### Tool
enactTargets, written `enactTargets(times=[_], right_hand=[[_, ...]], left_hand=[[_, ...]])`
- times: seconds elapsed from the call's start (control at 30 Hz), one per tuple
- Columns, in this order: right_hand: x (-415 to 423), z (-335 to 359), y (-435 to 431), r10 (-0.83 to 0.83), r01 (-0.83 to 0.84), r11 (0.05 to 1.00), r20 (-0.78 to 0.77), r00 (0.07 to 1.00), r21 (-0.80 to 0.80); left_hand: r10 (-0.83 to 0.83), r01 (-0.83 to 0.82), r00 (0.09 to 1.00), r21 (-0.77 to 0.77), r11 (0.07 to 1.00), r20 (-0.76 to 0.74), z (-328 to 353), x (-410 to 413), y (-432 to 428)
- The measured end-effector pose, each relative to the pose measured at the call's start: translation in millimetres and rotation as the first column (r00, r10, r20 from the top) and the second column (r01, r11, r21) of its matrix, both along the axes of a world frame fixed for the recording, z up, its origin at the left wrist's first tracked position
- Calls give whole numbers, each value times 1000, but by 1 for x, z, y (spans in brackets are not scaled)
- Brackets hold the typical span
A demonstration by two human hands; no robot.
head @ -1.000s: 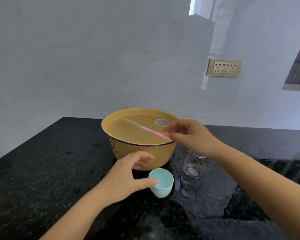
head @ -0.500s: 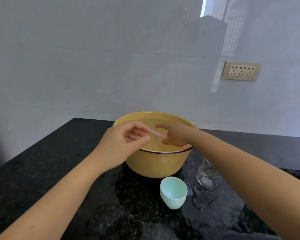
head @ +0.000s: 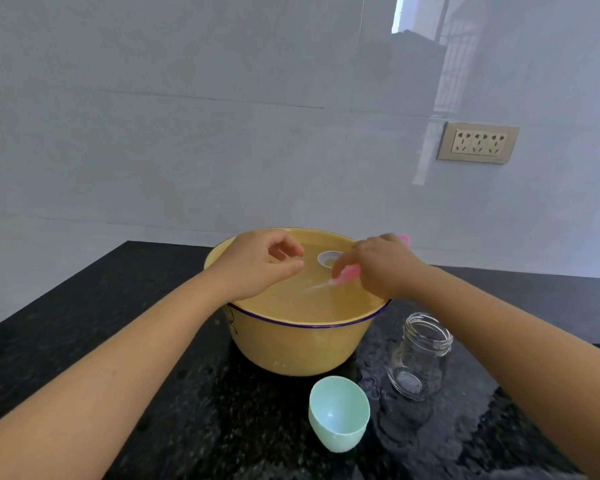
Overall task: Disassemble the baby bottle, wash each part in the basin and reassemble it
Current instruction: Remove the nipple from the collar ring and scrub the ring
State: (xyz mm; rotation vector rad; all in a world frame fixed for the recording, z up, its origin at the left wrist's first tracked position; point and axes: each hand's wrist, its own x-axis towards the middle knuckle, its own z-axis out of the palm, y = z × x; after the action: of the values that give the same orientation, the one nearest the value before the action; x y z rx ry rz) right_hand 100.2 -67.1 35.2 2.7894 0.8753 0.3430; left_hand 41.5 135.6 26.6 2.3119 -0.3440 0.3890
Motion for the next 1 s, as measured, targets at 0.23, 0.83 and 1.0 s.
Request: enactTargets(times=[0.23, 0.83, 1.0], right_hand=[[3, -15, -4, -55, 44, 988, 68, 996, 146], [6, -18, -4, -74, 69, 986, 28, 997, 154], [8, -19, -2, -89, 89, 987, -3, 996, 134]], left_hand=[[-52, 73, 994, 244, 967, -93, -1, 48, -15], [-7, 208, 940, 559, 803, -340, -1, 78, -24], [-24, 167, 937, 389, 906, -348, -2, 59, -2]])
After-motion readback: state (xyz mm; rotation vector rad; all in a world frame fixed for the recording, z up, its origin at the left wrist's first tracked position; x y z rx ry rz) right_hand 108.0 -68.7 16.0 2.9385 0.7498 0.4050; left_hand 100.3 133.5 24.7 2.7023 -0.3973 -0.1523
